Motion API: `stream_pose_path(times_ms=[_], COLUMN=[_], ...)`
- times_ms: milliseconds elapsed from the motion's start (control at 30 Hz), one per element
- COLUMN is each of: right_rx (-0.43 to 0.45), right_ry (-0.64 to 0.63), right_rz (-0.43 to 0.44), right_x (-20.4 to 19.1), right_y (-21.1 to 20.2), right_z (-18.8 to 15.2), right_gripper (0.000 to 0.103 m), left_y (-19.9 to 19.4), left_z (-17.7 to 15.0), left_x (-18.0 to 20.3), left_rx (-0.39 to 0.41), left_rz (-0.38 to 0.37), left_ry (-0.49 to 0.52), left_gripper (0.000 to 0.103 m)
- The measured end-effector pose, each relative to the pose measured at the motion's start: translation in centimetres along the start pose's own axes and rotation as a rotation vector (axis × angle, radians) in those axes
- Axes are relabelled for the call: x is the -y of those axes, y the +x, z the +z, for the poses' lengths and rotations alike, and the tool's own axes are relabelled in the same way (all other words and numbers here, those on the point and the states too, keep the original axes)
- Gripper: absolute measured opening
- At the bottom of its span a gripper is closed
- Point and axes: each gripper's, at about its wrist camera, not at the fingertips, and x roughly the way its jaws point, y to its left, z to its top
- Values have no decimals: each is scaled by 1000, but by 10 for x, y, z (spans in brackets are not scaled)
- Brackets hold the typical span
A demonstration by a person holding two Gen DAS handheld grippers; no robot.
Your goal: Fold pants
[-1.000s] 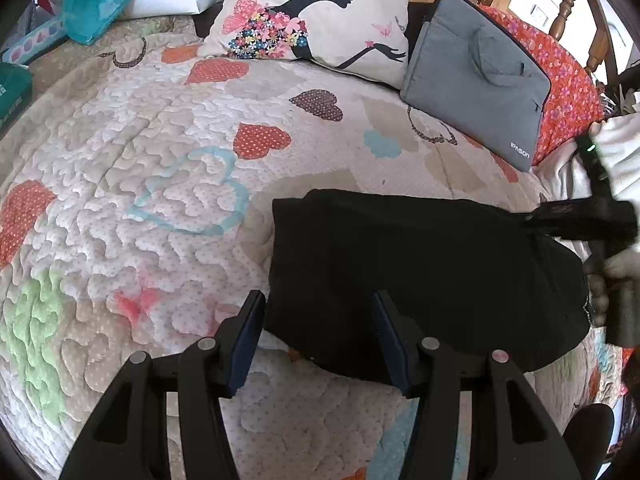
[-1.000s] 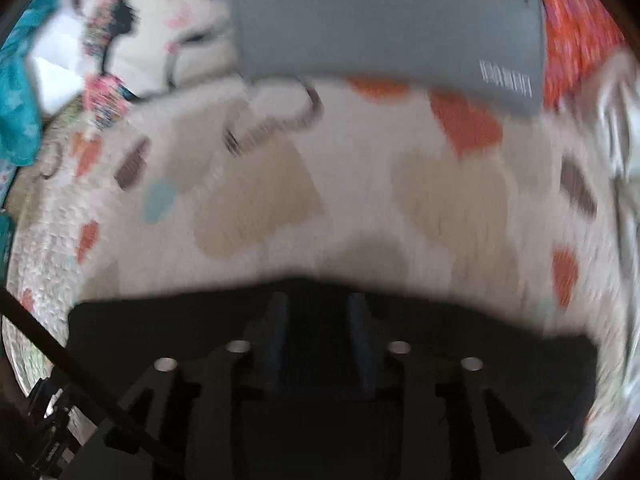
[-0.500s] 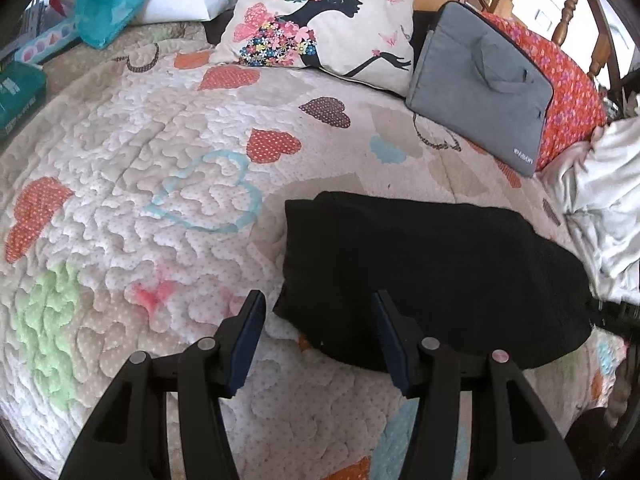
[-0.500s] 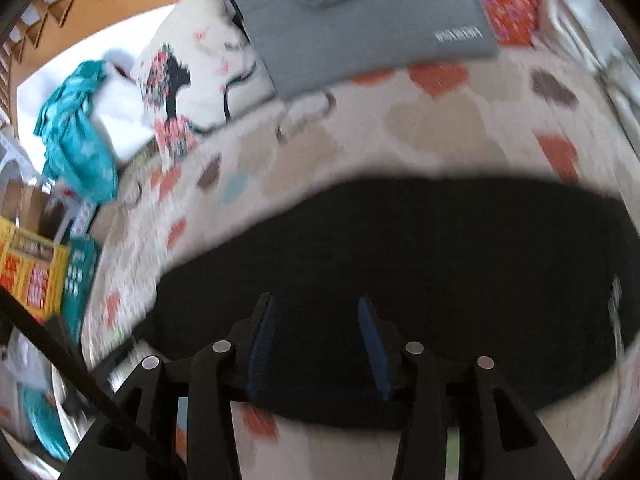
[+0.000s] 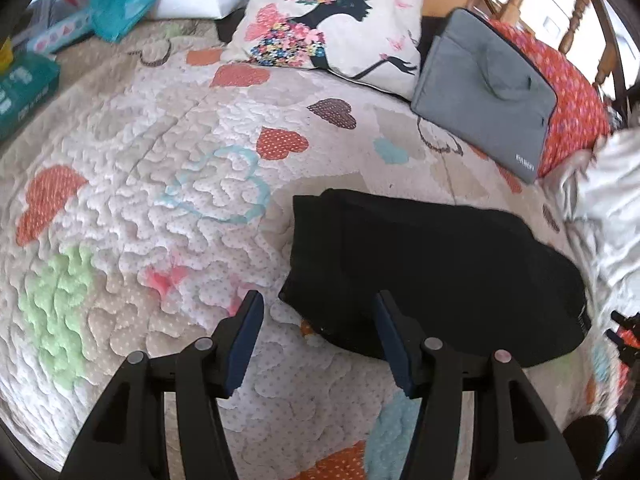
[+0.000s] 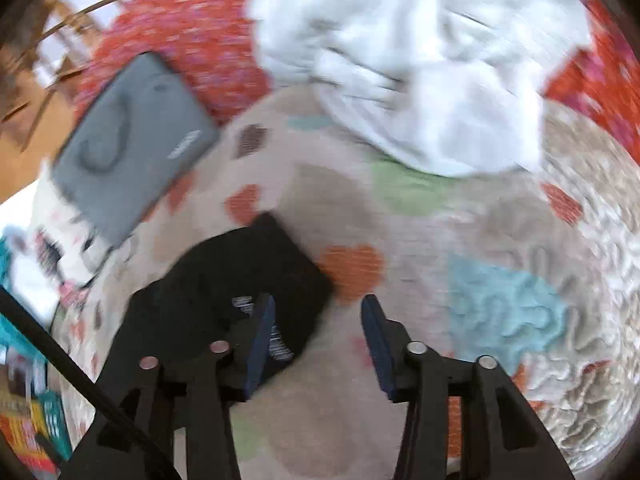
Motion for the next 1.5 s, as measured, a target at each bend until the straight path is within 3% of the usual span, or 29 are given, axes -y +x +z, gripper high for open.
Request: stream_pose_path(times_ms=[167,400,500,700,800,933,1067,1133,1200,1267,1400,1500], right_rx=[-117,-417,-489,-556,-603,-687,-672,-673,-656,-657,-682,-678], right_ry=[-190,-533,-649,-886,-949,-1027,-1114,-1135,-1153,-1153,-1081,-1058], right_rz=[155,368,385,290,217,28,-129,-140,-143,-141,-78,-50], right_x=[-92,-277,-343,-450,-477,-500,-512,-513,-511,-506,-491,-488], right_y=[24,73,97,144,164,202,224,228,226,225,224,224], right_z=[-15,-86,-118,-176,-195,-223,-245,-250,-247,-239,-214,-209], right_gripper=[57,62,64,65,65,71,73,69,52,26,21,21], left_y=[1,8,7,9,9,7,6,6,5,7,16,22], left_z=[1,2,3,4,4,4,3,3,3,5,9,10], left_x=[-12,-23,-28,-40,-44,-49,-56,-57,-54,-48,-32,-20], left_rx=[-8,-40,-46,-62,-62,-61,-60,-61,-54,-54,-64,-69], left_rz=[30,-28,-44,-83,-109,-139,-177,-186,-203,-224,-252,-225], left_ry=[-55,-122,-145,-193,-218,-242,-273,-282,-277,-261,-226,-189], left_gripper=[56,59,59,59,59,59,59,60,62,65,67,65])
